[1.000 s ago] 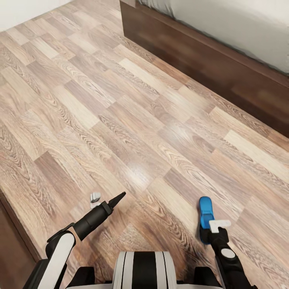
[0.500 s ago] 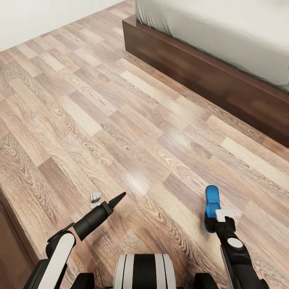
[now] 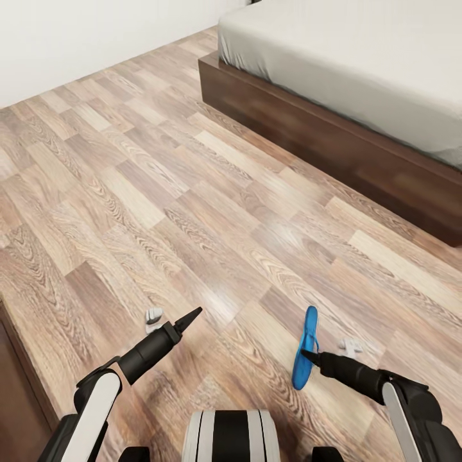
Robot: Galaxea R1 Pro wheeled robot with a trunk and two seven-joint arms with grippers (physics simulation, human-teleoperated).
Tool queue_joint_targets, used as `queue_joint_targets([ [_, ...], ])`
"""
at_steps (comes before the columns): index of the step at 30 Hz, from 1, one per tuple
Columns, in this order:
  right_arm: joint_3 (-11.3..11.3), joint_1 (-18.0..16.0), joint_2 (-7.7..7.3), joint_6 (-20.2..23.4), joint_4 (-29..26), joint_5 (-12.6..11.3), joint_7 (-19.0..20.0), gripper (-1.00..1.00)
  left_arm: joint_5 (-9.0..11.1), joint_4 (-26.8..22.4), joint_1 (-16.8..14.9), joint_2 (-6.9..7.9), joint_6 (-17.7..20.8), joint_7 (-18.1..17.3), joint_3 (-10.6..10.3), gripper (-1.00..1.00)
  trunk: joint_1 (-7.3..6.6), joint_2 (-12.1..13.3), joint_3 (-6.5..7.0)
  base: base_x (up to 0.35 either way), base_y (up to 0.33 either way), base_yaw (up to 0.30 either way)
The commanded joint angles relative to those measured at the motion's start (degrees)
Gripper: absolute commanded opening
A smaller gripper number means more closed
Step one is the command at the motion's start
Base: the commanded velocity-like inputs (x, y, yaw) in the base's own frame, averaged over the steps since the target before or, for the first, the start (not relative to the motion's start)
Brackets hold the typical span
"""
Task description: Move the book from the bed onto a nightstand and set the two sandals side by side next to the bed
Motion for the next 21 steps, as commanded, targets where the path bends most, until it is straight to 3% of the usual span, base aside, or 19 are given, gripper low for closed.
queue_joint_targets([
  [1, -0.11, -0.03, -0.28, 0.41, -0.02, -0.01, 2.09, -1.0, 0.39, -0.01, -0.02, 0.0, 0.37, 0.03, 0.02, 1.0, -0.03, 0.0, 0.2, 0.0, 0.0, 0.0],
  [5, -0.19, -0.03, -1.28, 0.65, -0.01, -0.31, 11.22, -1.0, 0.39, 0.01, -0.02, 0.0, 0.37, 0.04, 0.02, 1.0, -0.13, 0.06, 1.08, 0.0, 0.0, 0.0],
  [7, -0.22, -0.03, -3.02, 0.67, -0.01, -0.36, 15.87, -1.0, 0.39, 0.37, -0.02, -0.01, 0.37, 0.04, 0.02, 1.0, -0.19, 0.08, 1.53, 0.0, 0.0, 0.0],
  [16, 0.08, 0.06, -4.21, 0.38, 0.21, -0.14, 17.59, -1.0, 0.31, 0.6, -0.02, -0.01, 0.3, 0.12, -2.04, 1.0, -0.42, 0.2, 3.52, 0.0, 0.0, 0.0],
  [21, 0.09, 0.14, -4.25, -0.07, 3.97, 0.14, 17.62, -1.0, 0.33, 0.76, -0.02, -0.01, 0.35, 0.13, -3.09, 1.0, -0.55, 0.27, 4.63, 0.0, 0.0, 0.0],
])
